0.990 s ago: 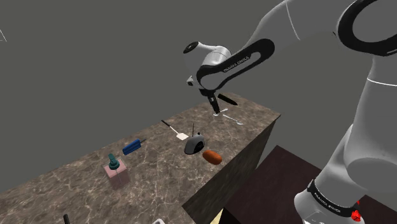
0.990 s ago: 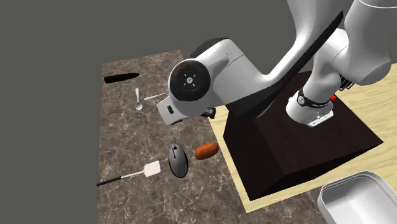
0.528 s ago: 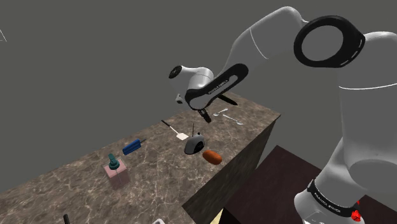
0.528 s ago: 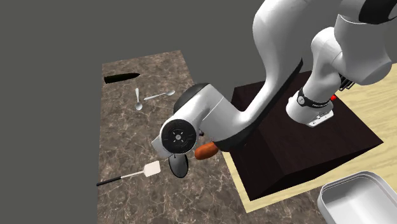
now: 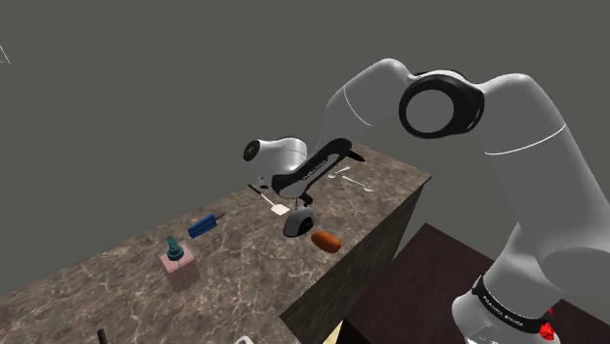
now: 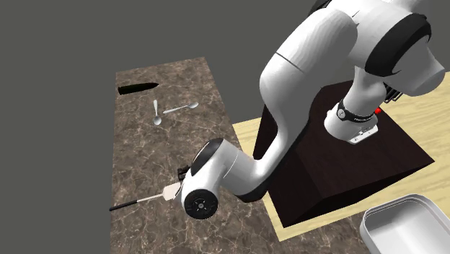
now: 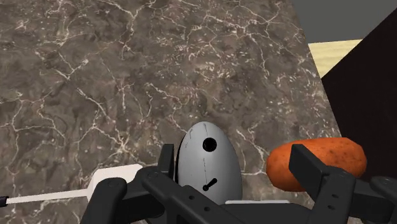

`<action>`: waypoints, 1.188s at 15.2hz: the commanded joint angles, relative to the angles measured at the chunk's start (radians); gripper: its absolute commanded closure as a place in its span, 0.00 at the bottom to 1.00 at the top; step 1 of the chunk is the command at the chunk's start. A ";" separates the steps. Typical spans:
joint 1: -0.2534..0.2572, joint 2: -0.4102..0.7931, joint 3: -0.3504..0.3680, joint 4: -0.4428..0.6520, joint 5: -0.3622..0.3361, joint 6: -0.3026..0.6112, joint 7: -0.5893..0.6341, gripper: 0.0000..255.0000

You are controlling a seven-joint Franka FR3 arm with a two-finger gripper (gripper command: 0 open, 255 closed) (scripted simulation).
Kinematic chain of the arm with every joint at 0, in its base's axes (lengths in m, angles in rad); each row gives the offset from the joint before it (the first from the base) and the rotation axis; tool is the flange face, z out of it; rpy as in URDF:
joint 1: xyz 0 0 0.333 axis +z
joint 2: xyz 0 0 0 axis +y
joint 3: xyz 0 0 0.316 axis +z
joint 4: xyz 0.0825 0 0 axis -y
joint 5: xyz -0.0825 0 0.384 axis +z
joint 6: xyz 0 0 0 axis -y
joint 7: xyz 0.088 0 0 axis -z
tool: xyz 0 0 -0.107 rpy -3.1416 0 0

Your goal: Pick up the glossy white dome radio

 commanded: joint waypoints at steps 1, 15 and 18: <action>0.016 0.072 -0.007 0.047 -0.035 0.011 -0.025 0.00; 0.029 0.199 -0.020 0.125 -0.063 0.045 -0.012 1.00; 0.029 0.198 -0.020 0.122 -0.064 0.047 -0.011 1.00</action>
